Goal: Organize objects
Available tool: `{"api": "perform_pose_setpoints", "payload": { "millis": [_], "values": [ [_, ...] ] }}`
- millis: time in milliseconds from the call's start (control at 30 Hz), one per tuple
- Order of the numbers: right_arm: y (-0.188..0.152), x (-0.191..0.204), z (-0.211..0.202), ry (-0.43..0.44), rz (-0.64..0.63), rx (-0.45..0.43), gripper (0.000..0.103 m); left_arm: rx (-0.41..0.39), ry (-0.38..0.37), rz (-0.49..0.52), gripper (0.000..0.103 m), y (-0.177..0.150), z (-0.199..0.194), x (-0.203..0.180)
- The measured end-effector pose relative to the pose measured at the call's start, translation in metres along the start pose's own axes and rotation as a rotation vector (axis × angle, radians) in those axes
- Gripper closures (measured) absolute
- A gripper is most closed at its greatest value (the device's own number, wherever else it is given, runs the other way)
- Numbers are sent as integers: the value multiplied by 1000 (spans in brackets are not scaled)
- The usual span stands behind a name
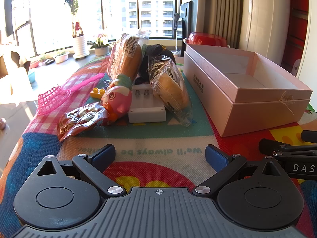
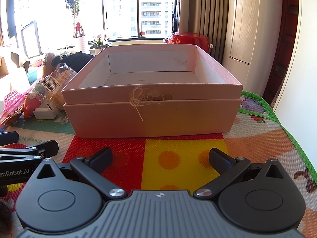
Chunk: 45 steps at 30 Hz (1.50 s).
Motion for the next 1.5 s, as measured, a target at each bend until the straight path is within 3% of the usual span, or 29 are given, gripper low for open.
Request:
{"api": "perform_pose_setpoints", "payload": {
  "millis": [1500],
  "values": [
    [0, 1, 1, 1, 1, 0, 0, 0, 0, 0, 1, 0, 0, 0]
  ]
}}
Point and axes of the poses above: each gripper's, at about its wrist camera, not at the fingertips, and z roughly the way its jaws point, x to its left, y to its top, the point moved 6 cm from there along z, roughly the way its jaws point, and after that the axes turned 5 degrees about x, right-handed, at the moved point
